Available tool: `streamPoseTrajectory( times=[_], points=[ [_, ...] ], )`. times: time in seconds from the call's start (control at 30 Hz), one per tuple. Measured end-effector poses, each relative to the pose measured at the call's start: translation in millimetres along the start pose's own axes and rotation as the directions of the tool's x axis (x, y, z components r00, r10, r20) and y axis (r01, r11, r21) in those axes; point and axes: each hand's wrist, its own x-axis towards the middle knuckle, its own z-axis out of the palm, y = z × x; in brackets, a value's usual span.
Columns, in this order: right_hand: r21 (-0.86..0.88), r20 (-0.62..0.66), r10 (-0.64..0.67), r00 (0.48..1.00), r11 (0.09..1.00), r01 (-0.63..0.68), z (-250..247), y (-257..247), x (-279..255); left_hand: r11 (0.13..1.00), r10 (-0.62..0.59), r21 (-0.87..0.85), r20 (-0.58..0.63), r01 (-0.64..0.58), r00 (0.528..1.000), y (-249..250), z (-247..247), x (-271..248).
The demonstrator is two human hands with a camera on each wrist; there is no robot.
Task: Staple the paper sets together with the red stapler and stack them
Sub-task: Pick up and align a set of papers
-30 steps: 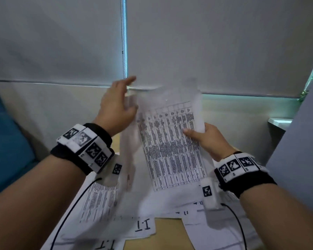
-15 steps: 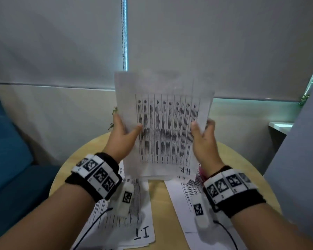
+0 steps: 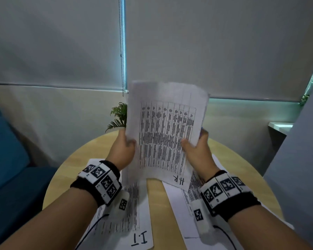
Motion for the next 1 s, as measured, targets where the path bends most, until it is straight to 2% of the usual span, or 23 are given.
streamPoseTrajectory(
  times=[0.03,0.07,0.1,0.17,0.2,0.27,0.3,0.37,0.47,0.53,0.57,0.63,0.7,0.77,0.8,0.87,0.93,1.0],
  points=[
    [-0.032,-0.086,-0.061,0.994,0.998,0.058,-3.7,-5.1,5.1,0.995,0.075,0.068,-0.055,-0.071,0.996,5.3,-4.3,3.6],
    [-0.116,-0.176,-0.174,0.969,0.981,0.156,-9.0,-11.1,11.3,0.980,0.154,0.147,-0.108,-0.137,0.982,12.4,-9.5,8.4],
    [-0.232,-0.235,-0.307,0.922,0.939,0.253,-15.0,-19.7,17.2,0.956,0.227,0.219,-0.144,-0.193,0.963,19.9,-16.2,13.1],
    [-0.420,-0.212,-0.499,0.840,0.823,0.382,-23.6,-39.3,26.0,0.909,0.331,0.309,-0.129,-0.279,0.935,32.3,-29.3,21.8],
    [-0.494,-0.152,-0.525,0.837,0.774,0.396,-24.6,-49.9,27.2,0.887,0.362,0.336,-0.079,-0.317,0.929,37.3,-34.1,24.0],
    [-0.515,-0.018,-0.467,0.884,0.762,0.392,-20.5,-59.2,29.1,0.862,0.379,0.345,0.046,-0.371,0.924,45.7,-38.6,21.9],
    [-0.447,0.022,-0.426,0.905,0.805,0.390,-18.4,-59.7,29.0,0.861,0.377,0.334,0.089,-0.384,0.922,47.9,-38.5,19.3],
    [-0.246,0.016,-0.310,0.951,0.920,0.304,-15.0,-54.4,26.9,0.867,0.383,0.304,0.102,-0.395,0.918,47.6,-37.4,12.4],
    [-0.067,-0.039,-0.202,0.979,0.978,0.199,-19.1,-30.6,22.2,0.864,0.324,0.398,0.030,-0.308,0.946,31.0,-41.8,5.0],
    [0.026,-0.066,-0.175,0.982,0.984,0.177,-25.9,-15.9,18.8,0.831,0.263,0.528,-0.090,-0.178,0.961,12.8,-51.7,4.1],
    [0.091,-0.062,-0.162,0.985,0.982,0.167,-28.8,-12.3,16.0,0.837,0.238,0.534,-0.168,-0.115,0.957,2.1,-58.5,5.4],
    [0.187,-0.063,-0.145,0.987,0.970,0.155,-33.6,-7.4,11.5,0.927,0.185,0.370,-0.323,-0.056,0.928,-17.3,-71.4,6.7],
    [0.247,-0.087,-0.154,0.984,0.954,0.171,-36.7,-7.3,7.8,0.997,0.079,0.023,-0.404,-0.076,0.911,-28.3,-79.8,7.3],
    [0.310,-0.102,-0.137,0.985,0.937,0.162,-37.0,-6.3,4.9,0.959,-0.064,-0.281,-0.323,-0.031,0.944,-30.7,-80.6,7.3],
    [0.331,-0.092,-0.122,0.988,0.932,0.146,-35.3,-4.3,2.8,0.932,-0.108,-0.361,-0.251,0.010,0.962,-31.8,-79.3,7.2],
    [0.327,-0.048,-0.068,0.996,0.942,0.081,-29.5,7.2,-2.4,0.931,-0.139,-0.359,-0.163,0.072,0.977,-40.4,-73.8,8.3],
    [0.255,0.007,-0.009,1.000,0.967,0.007,-21.9,25.6,-8.1,0.945,-0.179,-0.301,-0.142,0.129,0.974,-50.9,-64.6,4.9],
    [0.142,0.007,0.034,0.999,0.989,-0.035,-16.9,41.0,-10.6,0.938,-0.219,-0.302,-0.138,0.170,0.966,-62.9,-55.7,2.6]
  ],
)
